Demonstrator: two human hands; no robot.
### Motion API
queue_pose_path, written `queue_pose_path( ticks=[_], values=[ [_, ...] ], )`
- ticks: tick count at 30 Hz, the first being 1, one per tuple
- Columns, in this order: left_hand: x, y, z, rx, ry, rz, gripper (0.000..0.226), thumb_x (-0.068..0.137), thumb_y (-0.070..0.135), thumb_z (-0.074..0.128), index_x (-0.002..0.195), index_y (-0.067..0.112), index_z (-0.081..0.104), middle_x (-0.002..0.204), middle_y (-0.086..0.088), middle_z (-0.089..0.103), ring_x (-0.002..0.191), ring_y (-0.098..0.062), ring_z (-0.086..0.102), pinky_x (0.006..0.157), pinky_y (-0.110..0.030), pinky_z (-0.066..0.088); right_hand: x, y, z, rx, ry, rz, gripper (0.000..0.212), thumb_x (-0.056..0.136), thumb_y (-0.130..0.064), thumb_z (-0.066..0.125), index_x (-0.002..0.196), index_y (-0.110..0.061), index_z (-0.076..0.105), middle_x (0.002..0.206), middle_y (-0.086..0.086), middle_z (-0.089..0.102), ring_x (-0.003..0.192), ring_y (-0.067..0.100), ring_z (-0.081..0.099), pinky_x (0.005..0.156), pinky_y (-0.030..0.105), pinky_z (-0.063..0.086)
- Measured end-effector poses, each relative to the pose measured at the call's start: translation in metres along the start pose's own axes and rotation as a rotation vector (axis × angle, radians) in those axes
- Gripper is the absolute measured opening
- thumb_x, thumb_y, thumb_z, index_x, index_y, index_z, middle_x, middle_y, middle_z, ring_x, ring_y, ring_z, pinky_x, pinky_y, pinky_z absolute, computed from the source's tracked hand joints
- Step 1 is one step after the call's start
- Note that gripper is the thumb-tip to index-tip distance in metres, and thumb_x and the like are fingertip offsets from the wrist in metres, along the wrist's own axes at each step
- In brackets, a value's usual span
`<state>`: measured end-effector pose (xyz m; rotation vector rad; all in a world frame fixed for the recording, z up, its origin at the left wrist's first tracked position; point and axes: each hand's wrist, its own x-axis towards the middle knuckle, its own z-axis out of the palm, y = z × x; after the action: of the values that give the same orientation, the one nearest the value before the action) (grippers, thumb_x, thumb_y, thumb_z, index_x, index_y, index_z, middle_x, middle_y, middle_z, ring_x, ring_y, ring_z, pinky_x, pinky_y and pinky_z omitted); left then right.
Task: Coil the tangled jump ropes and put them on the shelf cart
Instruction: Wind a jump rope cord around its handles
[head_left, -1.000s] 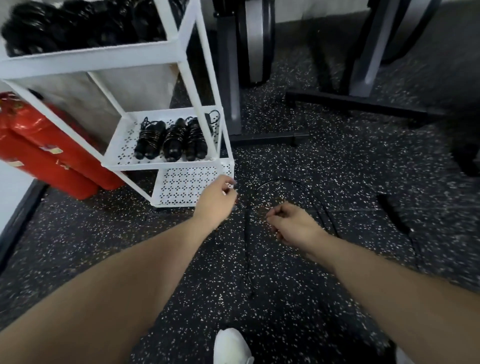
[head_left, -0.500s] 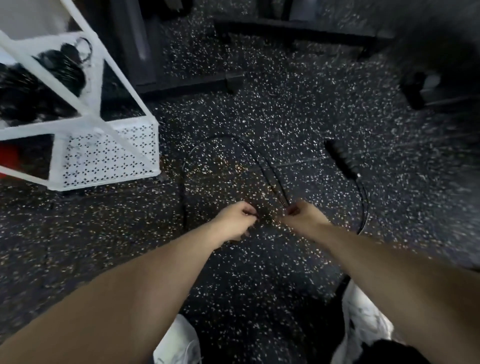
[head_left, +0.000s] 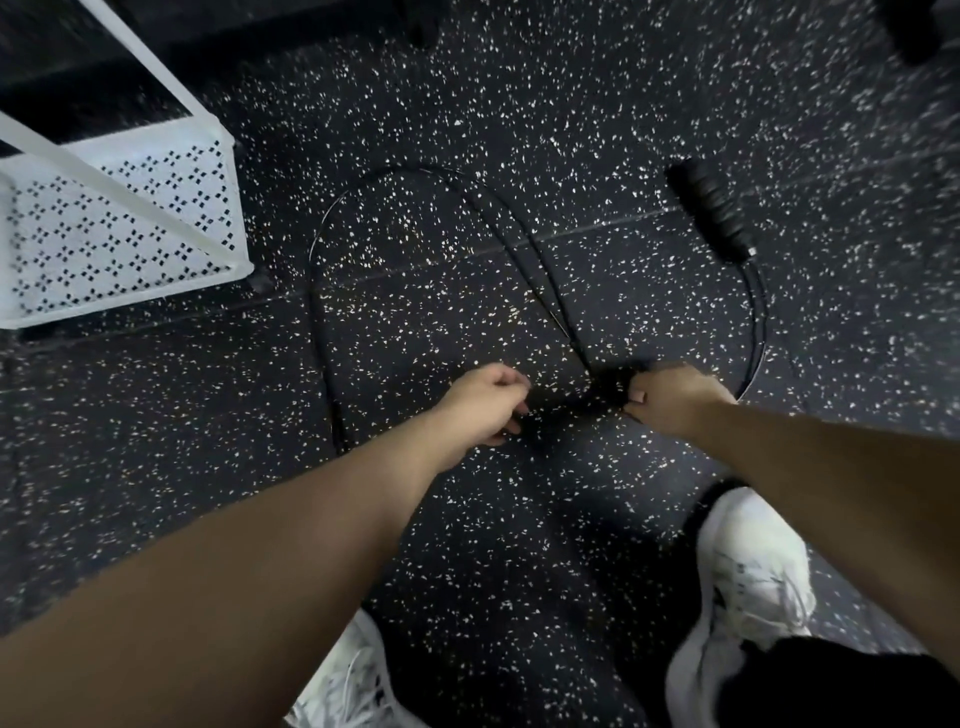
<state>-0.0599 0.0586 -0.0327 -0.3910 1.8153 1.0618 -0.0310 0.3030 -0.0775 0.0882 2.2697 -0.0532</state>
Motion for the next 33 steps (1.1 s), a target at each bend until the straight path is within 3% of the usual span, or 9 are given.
queue_pose_path(
  ticks=[5,10,15,19,21,23,27,30,33],
  values=[
    [-0.020,0.004,0.009,-0.049,-0.006,-0.017,0.017,0.106,0.024,0.052,0.115,0.027,0.066,0.109,0.003,0.073,0.088,-0.014,0.068,0.078,-0.032,0.057,-0.011,-0.012,0.006,0.022,-0.037,0.008,0.036,0.096,-0.042,0.062,0.127,-0.025,0.056,0.120,0.001,0.065,0.099,0.024,0.062,0.077,0.031,0.049],
    [-0.033,0.003,0.011,-0.057,-0.004,-0.006,0.018,0.107,0.023,0.051,0.115,0.027,0.066,0.110,0.004,0.072,0.085,-0.012,0.067,0.078,-0.032,0.057,-0.018,-0.021,0.010,-0.003,-0.058,0.009,0.026,0.094,-0.032,0.057,0.116,-0.022,0.064,0.105,0.001,0.068,0.087,0.019,0.061,0.070,0.027,0.046],
    [-0.043,0.000,0.015,-0.036,-0.018,0.007,0.015,0.106,0.023,0.053,0.109,0.029,0.066,0.109,0.004,0.072,0.086,-0.012,0.068,0.073,-0.028,0.056,-0.036,-0.026,-0.006,0.562,-0.091,-0.011,0.011,0.093,-0.029,0.061,0.100,-0.022,0.058,0.087,-0.002,0.070,0.076,0.013,0.069,0.061,0.028,0.055],
    [-0.066,0.014,0.022,-0.041,-0.052,0.016,0.018,0.104,0.024,0.058,0.118,0.027,0.066,0.116,0.003,0.071,0.102,-0.018,0.070,0.070,-0.026,0.058,-0.057,-0.042,-0.046,0.784,0.051,0.046,0.020,0.100,-0.029,0.057,0.118,-0.020,0.056,0.087,0.000,0.068,0.058,0.010,0.058,0.043,0.018,0.039],
    [-0.080,0.025,0.027,-0.018,-0.064,0.042,0.031,0.102,0.026,0.061,0.132,0.026,0.061,0.121,0.003,0.068,0.107,-0.020,0.069,0.076,-0.031,0.061,-0.071,-0.049,-0.070,0.880,0.110,0.076,0.031,0.100,-0.031,0.055,0.129,-0.020,0.056,0.094,0.002,0.067,0.062,0.012,0.056,0.047,0.022,0.038],
    [-0.098,0.039,0.031,0.022,-0.049,0.083,0.052,0.100,0.028,0.063,0.149,0.029,0.046,0.135,0.003,0.061,0.111,-0.021,0.066,0.094,-0.039,0.058,-0.088,-0.054,-0.094,0.909,0.180,0.129,0.036,0.102,-0.033,0.050,0.133,-0.016,0.059,0.100,0.005,0.064,0.068,0.014,0.056,0.054,0.025,0.037],
    [-0.142,0.064,0.044,0.048,0.008,0.125,0.081,0.098,0.033,0.066,0.163,0.035,0.016,0.155,-0.001,0.047,0.123,-0.021,0.055,0.096,-0.030,0.043,-0.136,-0.057,-0.136,1.021,0.305,0.195,0.036,0.106,-0.034,0.041,0.126,-0.012,0.063,0.101,0.008,0.063,0.077,0.023,0.059,0.065,0.029,0.041],
    [-0.179,0.079,0.052,0.083,0.033,0.203,0.087,0.095,0.038,0.071,0.162,0.034,0.016,0.158,0.001,0.044,0.136,-0.025,0.050,0.110,-0.034,0.039,-0.180,-0.056,-0.160,1.140,0.341,0.180,0.033,0.107,-0.036,0.042,0.119,-0.014,0.064,0.080,0.002,0.060,0.062,0.019,0.053,0.053,0.028,0.038],
    [-0.220,0.092,0.059,0.153,0.041,0.304,0.073,0.097,0.038,0.069,0.157,0.034,0.027,0.152,0.000,0.051,0.121,-0.021,0.058,0.097,-0.031,0.043,-0.225,-0.057,-0.178,1.277,0.343,0.166,0.032,0.107,-0.036,0.044,0.113,-0.014,0.066,0.063,-0.003,0.048,0.043,0.013,0.037,0.041,0.025,0.029]
  ],
)
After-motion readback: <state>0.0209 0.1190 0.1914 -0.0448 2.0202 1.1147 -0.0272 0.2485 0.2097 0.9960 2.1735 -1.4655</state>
